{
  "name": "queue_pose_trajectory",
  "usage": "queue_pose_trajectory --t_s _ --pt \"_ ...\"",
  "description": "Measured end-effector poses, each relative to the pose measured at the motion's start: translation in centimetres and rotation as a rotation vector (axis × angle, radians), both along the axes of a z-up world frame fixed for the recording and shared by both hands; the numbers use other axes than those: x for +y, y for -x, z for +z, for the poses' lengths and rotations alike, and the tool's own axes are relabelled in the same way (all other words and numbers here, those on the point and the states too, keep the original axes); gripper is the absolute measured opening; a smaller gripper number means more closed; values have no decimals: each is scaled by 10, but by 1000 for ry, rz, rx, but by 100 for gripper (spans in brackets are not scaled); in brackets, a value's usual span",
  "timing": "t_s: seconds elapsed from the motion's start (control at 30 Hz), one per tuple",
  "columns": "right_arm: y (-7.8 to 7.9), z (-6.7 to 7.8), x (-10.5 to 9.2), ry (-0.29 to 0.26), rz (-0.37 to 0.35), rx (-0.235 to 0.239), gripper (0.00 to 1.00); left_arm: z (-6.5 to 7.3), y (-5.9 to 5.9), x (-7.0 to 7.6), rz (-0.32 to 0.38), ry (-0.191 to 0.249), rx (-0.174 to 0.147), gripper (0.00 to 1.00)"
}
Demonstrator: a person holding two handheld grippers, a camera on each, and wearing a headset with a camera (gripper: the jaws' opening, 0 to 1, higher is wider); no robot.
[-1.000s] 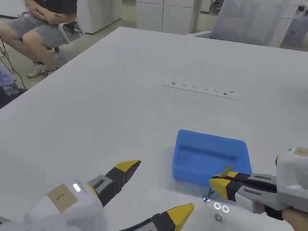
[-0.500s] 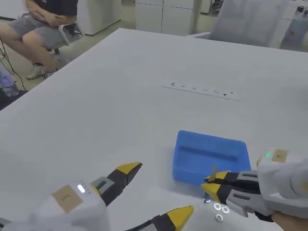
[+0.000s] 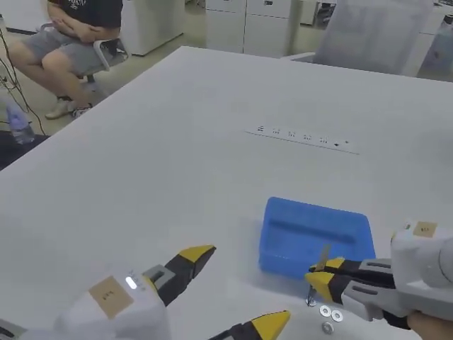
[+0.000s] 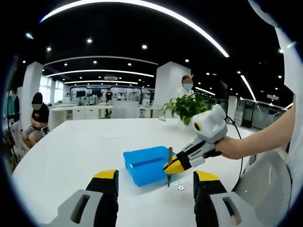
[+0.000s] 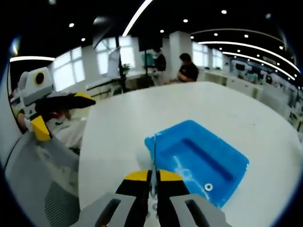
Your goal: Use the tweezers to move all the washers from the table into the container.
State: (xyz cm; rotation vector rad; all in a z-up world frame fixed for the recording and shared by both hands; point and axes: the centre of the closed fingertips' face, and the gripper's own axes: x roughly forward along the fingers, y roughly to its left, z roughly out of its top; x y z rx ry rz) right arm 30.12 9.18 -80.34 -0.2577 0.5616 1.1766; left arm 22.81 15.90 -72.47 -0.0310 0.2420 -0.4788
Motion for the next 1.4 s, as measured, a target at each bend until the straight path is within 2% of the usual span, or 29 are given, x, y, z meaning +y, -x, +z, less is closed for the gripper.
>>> queue_pose_trajectory --t_s 0.13,0.17,0.23,0.47,0.63,0.8,0.97,1.07,1.2,1.33,1.4 --pt "-7 29 -2 -108 -56 12 1 0 0 1 4 3 -1 64" --pt "-9 39 -3 -151 -68 23 1 0 0 1 3 3 -1 64" --pt "-12 49 -5 -190 -86 33 1 2 0 -1 -2 13 -9 65" --pt "-37 74 -13 -258 -158 14 2 5 0 0 3 19 -17 66" --pt "-58 65 -16 -228 -214 15 2 7 -1 1 13 16 -28 68" --pt "-73 45 -19 -165 -243 17 2 7 -2 4 29 3 -38 74" --pt "-79 27 -17 -117 -235 26 2 5 -4 5 39 -40 -48 87" --pt "-81 19 -16 -85 -225 17 2 6 -4 5 40 -66 -65 93" --pt "-84 13 -17 -59 -213 6 2 7 -5 6 49 -56 -70 99" --pt "-87 10 -18 -48 -199 -3 2 4 -5 6 47 -45 -50 99" --pt "-88 7 -19 -34 -189 -15 2 3 -5 5 45 -55 -43 99"
